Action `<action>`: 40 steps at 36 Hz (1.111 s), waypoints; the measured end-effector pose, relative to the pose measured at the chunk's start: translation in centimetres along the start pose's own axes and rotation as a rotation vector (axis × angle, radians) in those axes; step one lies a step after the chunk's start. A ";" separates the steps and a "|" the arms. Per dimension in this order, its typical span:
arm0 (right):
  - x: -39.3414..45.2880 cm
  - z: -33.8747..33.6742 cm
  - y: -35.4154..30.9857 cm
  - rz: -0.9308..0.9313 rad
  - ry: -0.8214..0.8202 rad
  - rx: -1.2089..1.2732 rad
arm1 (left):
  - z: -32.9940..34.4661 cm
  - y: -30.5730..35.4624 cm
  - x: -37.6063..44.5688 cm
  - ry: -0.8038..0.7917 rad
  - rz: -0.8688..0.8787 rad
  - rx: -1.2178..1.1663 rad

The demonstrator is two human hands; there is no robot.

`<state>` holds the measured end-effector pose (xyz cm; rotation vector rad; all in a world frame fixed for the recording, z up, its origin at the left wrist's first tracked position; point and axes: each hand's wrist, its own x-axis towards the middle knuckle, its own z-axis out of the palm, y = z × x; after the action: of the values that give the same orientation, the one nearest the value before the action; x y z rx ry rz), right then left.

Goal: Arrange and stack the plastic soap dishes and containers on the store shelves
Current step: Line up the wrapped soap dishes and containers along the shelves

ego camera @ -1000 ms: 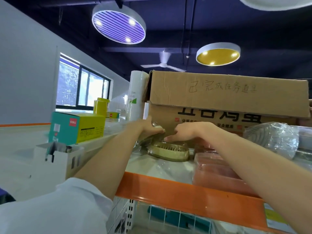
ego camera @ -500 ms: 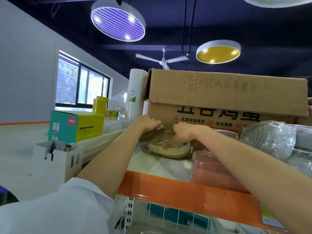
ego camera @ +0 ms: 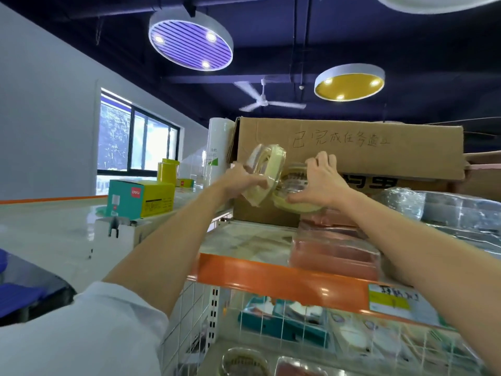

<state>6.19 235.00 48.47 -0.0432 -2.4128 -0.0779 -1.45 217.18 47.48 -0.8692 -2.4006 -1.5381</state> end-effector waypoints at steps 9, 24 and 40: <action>-4.9 -4.9 1.8 0.051 0.054 -0.021 | 2.6 3.2 -4.2 -0.014 0.019 -0.112; -14.7 -10.1 2.8 0.086 -0.037 0.095 | 6.0 6.8 -13.3 0.028 0.111 -0.146; -28.6 -9.9 3.1 0.031 -0.039 0.013 | 10.2 5.8 -23.8 -0.100 0.251 0.052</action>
<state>34.25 237.14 36.98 -0.0765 -2.4506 -0.0477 22.92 218.66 37.16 -1.2095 -2.2787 -1.3633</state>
